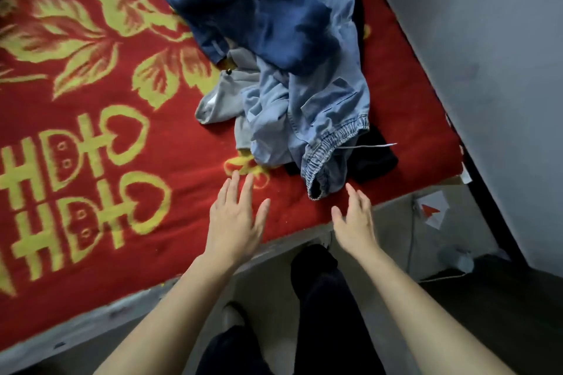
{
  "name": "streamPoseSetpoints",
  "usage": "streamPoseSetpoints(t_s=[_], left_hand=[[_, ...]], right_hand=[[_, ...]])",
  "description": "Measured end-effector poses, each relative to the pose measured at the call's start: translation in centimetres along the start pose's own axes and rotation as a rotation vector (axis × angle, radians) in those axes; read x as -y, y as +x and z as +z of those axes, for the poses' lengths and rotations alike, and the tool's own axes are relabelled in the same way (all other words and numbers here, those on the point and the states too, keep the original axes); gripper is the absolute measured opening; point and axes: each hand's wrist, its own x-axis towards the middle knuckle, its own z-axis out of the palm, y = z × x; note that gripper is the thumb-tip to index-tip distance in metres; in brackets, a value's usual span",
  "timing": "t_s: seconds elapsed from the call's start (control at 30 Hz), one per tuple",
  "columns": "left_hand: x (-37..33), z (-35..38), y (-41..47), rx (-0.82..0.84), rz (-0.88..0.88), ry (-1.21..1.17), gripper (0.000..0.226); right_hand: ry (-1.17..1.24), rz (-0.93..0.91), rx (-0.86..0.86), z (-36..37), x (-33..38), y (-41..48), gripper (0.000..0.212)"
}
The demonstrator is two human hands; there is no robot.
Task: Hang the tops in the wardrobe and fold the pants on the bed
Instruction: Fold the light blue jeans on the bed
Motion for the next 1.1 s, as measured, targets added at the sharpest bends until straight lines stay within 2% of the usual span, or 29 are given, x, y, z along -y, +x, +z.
streamPoseSetpoints(t_s=[0.07,0.13,0.2,0.27,0.33,0.4,0.47,0.53,0.57,0.63,0.7,0.73,0.83,0.97,1.1], left_hand=[[-2.5,1.3,4.4,-0.004,0.02,-0.02,0.063],[-5.0,2.6,9.0,-0.046,0.104,-0.08,0.056],[-7.7,3.7,13.1,-0.102,0.199,-0.129,0.047],[-10.5,5.2,16.5,-0.122,0.31,-0.138,0.042],[-13.5,6.9,19.4,-0.099,0.399,-0.132,0.043],[-16.4,8.8,21.6,-0.033,0.398,-0.108,0.052],[-18.7,10.6,23.2,0.067,0.323,-0.019,0.071],[-19.8,12.0,24.0,0.161,0.245,0.095,0.085],[-19.8,12.5,24.2,0.173,0.227,0.134,0.084],[-19.1,12.7,24.1,0.118,0.214,0.128,0.067],[-17.5,11.7,23.4,0.053,0.179,-0.007,0.058],[-16.5,10.9,22.9,0.016,0.144,-0.102,0.056],[-12.3,6.7,22.0,-0.123,-0.057,-0.408,0.048],[-5.5,-0.8,22.4,-0.301,-0.33,-0.648,0.031],[0.5,-7.4,19.8,-0.267,-0.479,-0.786,0.014]], right_hand=[[0.02,-0.016,0.052,0.2,-0.6,3.8,0.067],[0.019,-0.043,0.14,0.6,-0.9,7.1,0.08],[-0.065,-0.092,0.218,1.4,-0.7,9.4,0.097],[-0.131,-0.118,0.257,2.5,-0.6,10.4,0.105],[-0.172,-0.134,0.278,3.7,-0.4,10.6,0.099],[-0.253,-0.174,0.236,4.6,-0.3,10.2,0.085],[-0.226,-0.157,0.194,5.2,0.0,10.1,0.07],[-0.126,-0.069,0.222,5.9,0.0,10.4,0.059],[-0.085,-0.019,0.241,6.1,0.0,10.5,0.057],[-0.12,-0.033,0.21,6.4,0.3,11.0,0.054],[-0.216,-0.126,0.105,6.3,0.6,11.2,0.05],[-0.261,-0.134,0.112,6.0,0.9,11.2,0.049],[-0.295,-0.051,0.166,4.7,1.7,10.9,0.053],[-0.355,-0.03,0.086,2.7,3.9,8.7,0.048],[-0.508,-0.063,-0.074,1.0,8.6,4.7,0.035]])
